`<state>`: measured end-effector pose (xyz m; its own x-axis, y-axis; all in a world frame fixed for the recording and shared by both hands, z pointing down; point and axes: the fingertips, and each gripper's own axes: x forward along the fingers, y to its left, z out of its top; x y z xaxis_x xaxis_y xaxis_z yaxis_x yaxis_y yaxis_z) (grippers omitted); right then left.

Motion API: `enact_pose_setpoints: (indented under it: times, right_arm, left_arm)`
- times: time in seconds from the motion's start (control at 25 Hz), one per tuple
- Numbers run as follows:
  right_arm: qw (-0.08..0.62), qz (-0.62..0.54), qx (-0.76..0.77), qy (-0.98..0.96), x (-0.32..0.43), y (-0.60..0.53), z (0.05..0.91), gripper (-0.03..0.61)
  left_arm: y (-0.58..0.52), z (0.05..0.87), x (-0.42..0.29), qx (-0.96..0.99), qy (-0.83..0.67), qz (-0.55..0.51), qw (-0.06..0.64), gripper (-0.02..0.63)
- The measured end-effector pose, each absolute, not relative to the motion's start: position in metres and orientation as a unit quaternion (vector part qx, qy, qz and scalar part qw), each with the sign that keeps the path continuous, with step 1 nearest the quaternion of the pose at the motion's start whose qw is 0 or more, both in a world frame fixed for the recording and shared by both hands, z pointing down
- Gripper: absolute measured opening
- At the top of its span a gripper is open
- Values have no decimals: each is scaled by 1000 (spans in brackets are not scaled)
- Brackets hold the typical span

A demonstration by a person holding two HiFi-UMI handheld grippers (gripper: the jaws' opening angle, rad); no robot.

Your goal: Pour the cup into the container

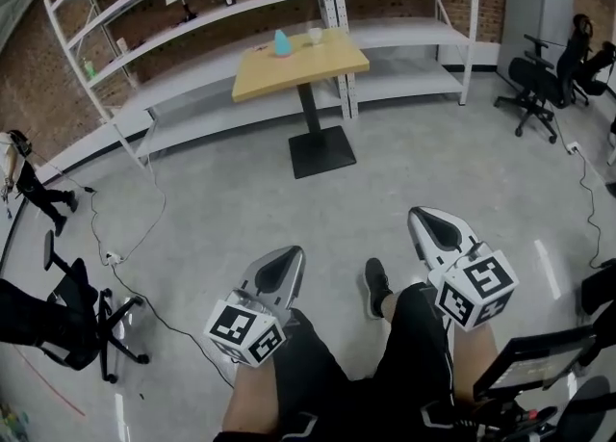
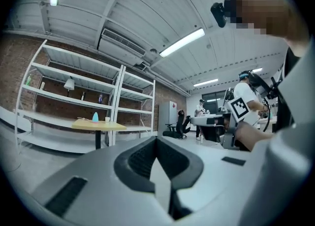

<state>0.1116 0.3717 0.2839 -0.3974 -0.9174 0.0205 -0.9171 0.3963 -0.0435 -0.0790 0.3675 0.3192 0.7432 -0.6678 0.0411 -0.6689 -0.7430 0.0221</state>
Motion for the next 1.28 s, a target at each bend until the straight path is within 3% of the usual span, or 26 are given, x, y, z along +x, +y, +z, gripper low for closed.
enact_pose_setpoints:
  times: [0.36,1.28]
  right_arm:
    - [20,-17,-552,834,144,243,280,2]
    - [12,6,-530,848,132,-201,267,2]
  left_arm:
    - [236,310,-25,947,-318,34,1,2]
    - [-203,302,-37,938,-345,17,0,2]
